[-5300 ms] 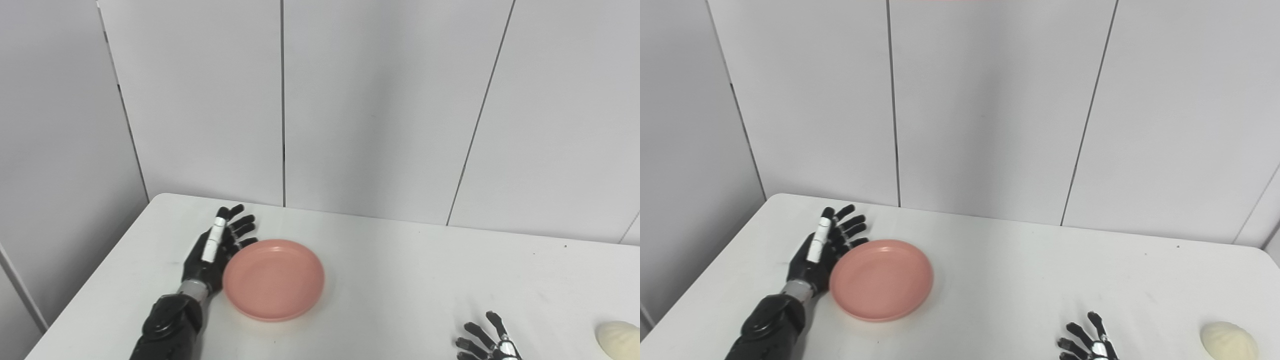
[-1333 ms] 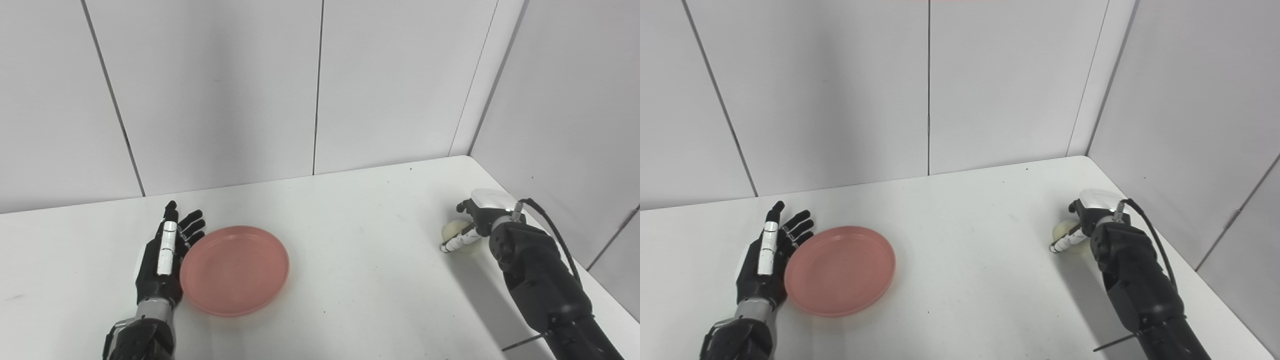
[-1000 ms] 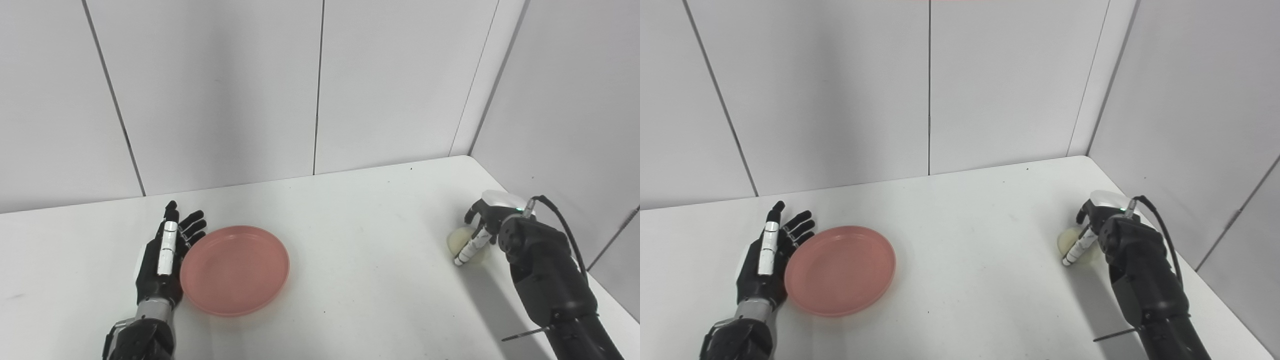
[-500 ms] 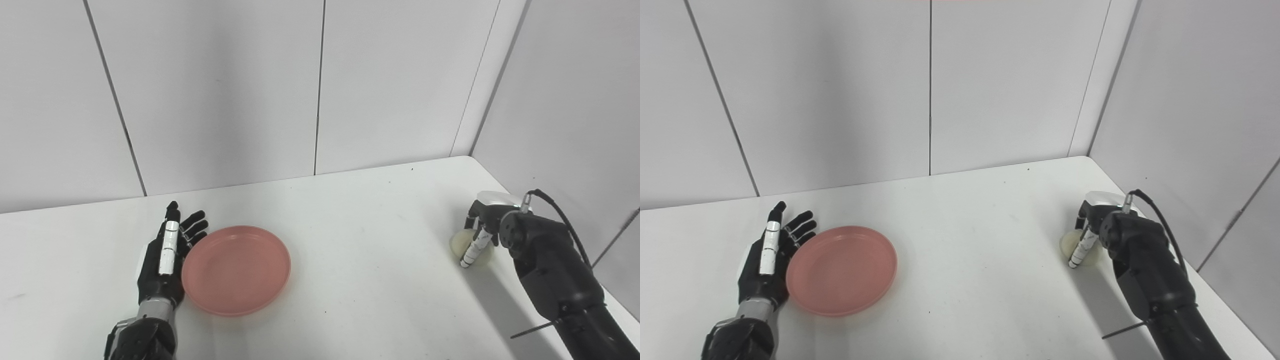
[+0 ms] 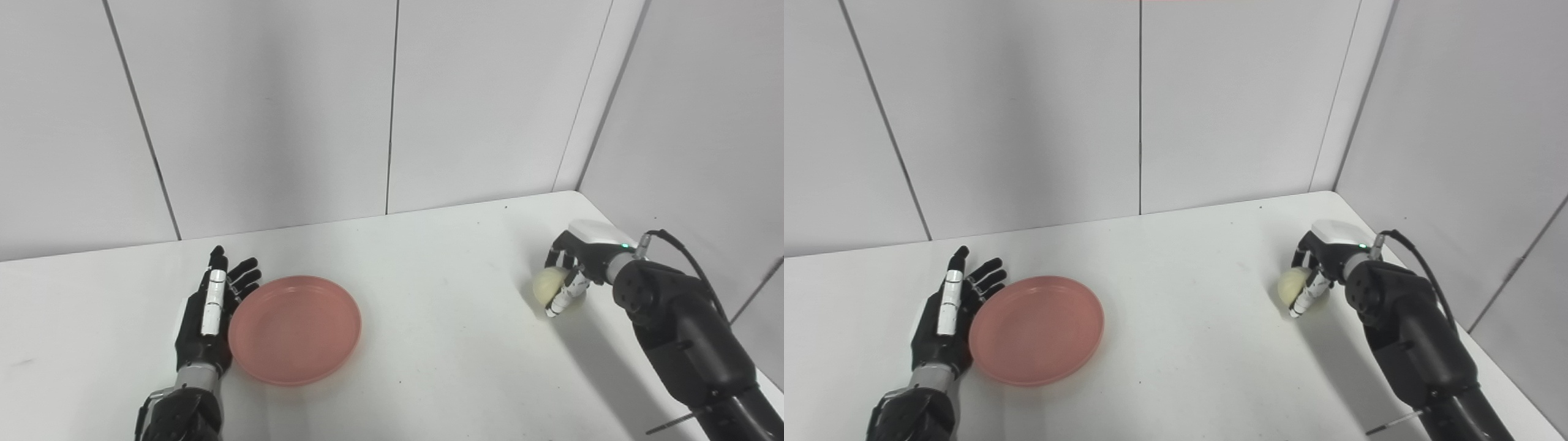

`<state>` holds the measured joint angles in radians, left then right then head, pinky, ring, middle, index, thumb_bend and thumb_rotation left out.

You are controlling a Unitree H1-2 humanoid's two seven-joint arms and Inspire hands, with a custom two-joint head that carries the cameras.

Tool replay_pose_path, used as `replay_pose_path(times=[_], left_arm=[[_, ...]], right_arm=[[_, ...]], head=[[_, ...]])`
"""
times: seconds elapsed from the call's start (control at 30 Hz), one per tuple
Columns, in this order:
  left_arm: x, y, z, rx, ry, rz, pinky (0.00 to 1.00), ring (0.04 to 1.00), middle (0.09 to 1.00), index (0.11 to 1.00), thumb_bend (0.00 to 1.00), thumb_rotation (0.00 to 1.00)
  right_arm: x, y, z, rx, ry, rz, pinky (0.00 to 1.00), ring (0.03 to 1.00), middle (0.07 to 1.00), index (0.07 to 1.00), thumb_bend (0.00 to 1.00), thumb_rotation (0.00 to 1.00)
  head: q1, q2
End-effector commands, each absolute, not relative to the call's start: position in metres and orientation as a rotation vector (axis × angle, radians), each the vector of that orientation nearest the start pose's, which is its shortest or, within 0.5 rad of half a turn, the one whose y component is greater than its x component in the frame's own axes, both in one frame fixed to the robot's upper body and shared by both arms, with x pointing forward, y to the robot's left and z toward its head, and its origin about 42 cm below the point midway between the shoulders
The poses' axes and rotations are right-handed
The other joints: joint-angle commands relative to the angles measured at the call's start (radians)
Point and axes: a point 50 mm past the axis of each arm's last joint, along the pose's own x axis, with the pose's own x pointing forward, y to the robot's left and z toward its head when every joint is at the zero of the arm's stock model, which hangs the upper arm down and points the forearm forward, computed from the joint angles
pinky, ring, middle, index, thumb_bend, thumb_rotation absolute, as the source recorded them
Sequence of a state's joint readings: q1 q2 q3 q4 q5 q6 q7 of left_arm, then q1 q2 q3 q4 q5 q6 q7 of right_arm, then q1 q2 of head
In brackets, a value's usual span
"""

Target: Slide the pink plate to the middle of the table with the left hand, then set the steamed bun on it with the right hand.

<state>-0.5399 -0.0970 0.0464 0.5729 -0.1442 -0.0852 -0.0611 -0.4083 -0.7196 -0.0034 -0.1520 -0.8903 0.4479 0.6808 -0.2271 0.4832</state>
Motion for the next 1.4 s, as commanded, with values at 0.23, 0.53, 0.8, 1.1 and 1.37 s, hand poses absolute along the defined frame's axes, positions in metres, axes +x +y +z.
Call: replay_pose_path(times=[0.23,0.53,0.8,1.1,1.37], left_arm=[[0.429,0.1,0.109,-0.229,0.083,-0.21,0.82,0.788,0.798,0.983,0.72,0.8],[0.426,0.078,0.108,-0.222,0.09,-0.209,0.79,0.758,0.784,0.981,0.68,0.79],[0.425,0.069,0.103,-0.212,0.095,-0.203,0.75,0.737,0.768,0.977,0.71,0.79],[0.424,0.066,0.101,-0.213,0.103,-0.201,0.7,0.705,0.754,0.974,0.7,0.8],[0.424,0.064,0.101,-0.214,0.103,-0.198,0.72,0.714,0.76,0.974,0.7,0.79]], right_arm=[[0.382,-0.312,0.38,-1.437,-0.097,0.019,0.27,0.362,0.418,0.512,0.53,0.0],[0.41,-0.256,0.384,-1.408,-0.256,0.162,0.23,0.317,0.427,0.522,0.52,0.0],[0.427,-0.201,0.37,-1.352,-0.338,0.304,0.25,0.34,0.442,0.514,0.53,0.0],[0.441,-0.156,0.339,-1.359,-0.366,0.436,0.28,0.368,0.44,0.503,0.53,0.0],[0.448,-0.136,0.312,-1.395,-0.321,0.516,0.27,0.355,0.424,0.505,0.53,0.0]], head=[[0.139,-0.004],[0.273,0.008],[0.36,0.015],[0.372,0.021],[0.363,0.031]])
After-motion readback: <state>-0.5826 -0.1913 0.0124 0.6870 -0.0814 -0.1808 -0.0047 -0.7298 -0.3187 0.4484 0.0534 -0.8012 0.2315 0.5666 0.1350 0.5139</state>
